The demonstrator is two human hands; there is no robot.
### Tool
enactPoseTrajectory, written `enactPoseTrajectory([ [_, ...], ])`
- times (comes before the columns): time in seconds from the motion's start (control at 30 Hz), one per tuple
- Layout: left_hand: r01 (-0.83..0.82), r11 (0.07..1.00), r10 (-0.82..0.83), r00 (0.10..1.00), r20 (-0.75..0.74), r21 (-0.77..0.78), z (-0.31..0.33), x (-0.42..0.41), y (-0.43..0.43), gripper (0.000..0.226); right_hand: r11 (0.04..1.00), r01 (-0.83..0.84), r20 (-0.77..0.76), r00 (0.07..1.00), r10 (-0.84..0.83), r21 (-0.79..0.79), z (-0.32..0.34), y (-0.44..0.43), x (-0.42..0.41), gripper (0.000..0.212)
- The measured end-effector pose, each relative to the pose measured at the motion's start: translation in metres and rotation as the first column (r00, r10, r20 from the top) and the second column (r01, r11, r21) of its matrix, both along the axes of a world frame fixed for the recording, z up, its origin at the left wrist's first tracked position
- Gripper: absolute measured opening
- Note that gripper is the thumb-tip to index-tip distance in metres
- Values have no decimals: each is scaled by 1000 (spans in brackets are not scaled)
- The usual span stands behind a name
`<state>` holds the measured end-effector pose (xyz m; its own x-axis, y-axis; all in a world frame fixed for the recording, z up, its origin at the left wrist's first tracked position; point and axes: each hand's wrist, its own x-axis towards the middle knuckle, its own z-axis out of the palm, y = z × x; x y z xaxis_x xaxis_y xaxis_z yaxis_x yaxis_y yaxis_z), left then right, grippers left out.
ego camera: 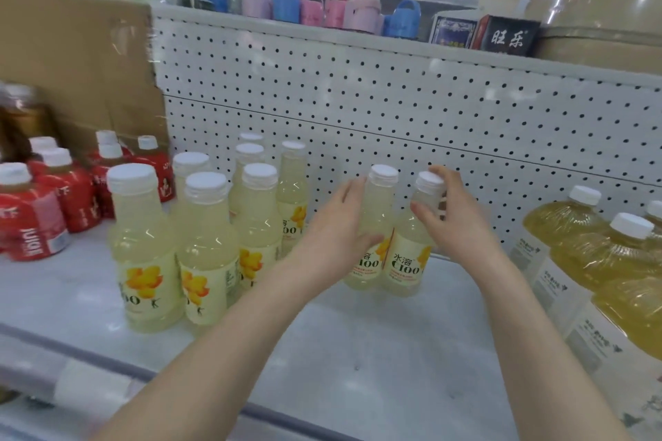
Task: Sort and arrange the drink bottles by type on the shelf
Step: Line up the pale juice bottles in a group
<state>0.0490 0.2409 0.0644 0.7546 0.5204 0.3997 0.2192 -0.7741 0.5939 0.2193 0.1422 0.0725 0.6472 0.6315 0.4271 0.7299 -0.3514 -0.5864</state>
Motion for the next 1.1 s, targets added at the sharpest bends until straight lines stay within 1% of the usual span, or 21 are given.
enactPoseTrajectory([
  [0.03, -51, 989, 44, 998, 47, 142, 1, -18, -5, 73, 997, 39, 83, 996, -45, 66, 2, -1, -6, 57],
  [0.07, -122, 951, 83, 986, 146, 285, 2, -37, -6, 67, 985, 54, 169, 982, -82, 167, 6, -1, -15, 54],
  [0.1, -214, 895, 111, 957, 270, 391, 4, -58, -5, 57, 963, 29, 227, 969, -93, 269, 10, 0, -29, 48],
  [0.13, -320, 839, 141, 909, 392, 440, 3, -79, -2, 47, 942, -27, 249, 967, -60, 333, 14, 5, -47, 41],
  [0.17, -418, 791, 183, 858, 480, 446, 0, -98, 4, 39, 931, -103, 248, 969, 14, 349, 16, 13, -66, 35],
  [0.2, -494, 755, 236, 818, 524, 432, -4, -116, 9, 36, 932, -172, 240, 966, 95, 320, 14, 24, -83, 31],
  [0.27, -554, 739, 318, 789, 526, 384, -9, -143, 19, 41, 942, -280, 231, 944, 235, 185, 5, 52, -114, 37],
  [0.3, -546, 755, 338, 798, 499, 363, -13, -151, 23, 46, 934, -341, 188, 930, 317, 111, 0, 65, -127, 44],
  [0.33, -523, 782, 350, 819, 455, 339, -16, -156, 26, 52, 914, -401, 103, 913, 394, 64, -3, 76, -138, 50],
  [0.37, -489, 817, 357, 844, 400, 305, -19, -158, 28, 58, 889, -454, -4, 890, 455, 58, -5, 84, -146, 51],
  [0.4, -459, 851, 365, 866, 341, 254, -21, -159, 30, 66, 868, -491, -96, 863, 496, 72, -7, 89, -151, 48],
  [0.43, -439, 878, 377, 880, 290, 189, -22, -158, 30, 73, 857, -507, -151, 844, 515, 88, -8, 90, -154, 43],
  [0.5, -416, 905, 388, 892, 231, 86, -25, -155, 32, 83, 865, -493, -165, 849, 502, 93, -10, 86, -156, 35],
  [0.57, -405, 912, 382, 893, 239, 56, -26, -152, 34, 78, 890, -450, -144, 878, 456, 78, -10, 74, -154, 33],
  [0.67, -371, 929, 356, 900, 253, 13, -22, -147, 35, 53, 927, -372, -131, 917, 376, 52, -11, 43, -139, 31],
  [0.77, -267, 963, 267, 934, 237, -31, -19, -137, 32, 39, 962, -267, -144, 951, 273, 59, -12, 0, -116, 25],
  [0.83, -190, 976, 211, 945, 250, -106, -18, -124, 26, 34, 981, -175, -184, 965, 187, 81, -10, -26, -102, 26],
  [0.9, -112, 976, 162, 947, 276, -189, -18, -107, 18, 33, 989, -107, -250, 959, 130, 104, -6, -44, -94, 26],
  [0.97, -35, 975, 100, 950, 296, -218, -17, -84, 11, 37, 991, -53, -280, 956, 86, 124, -4, -52, -89, 31],
  [1.03, 27, 969, 53, 949, 310, -246, -16, -62, 3, 43, 989, 24, -232, 973, 10, 143, -3, -50, -88, 42],
  [1.1, 69, 960, 20, 950, 312, -270, -13, -42, 0, 46, 981, 99, -150, 986, -75, 165, -3, -44, -87, 45],
])
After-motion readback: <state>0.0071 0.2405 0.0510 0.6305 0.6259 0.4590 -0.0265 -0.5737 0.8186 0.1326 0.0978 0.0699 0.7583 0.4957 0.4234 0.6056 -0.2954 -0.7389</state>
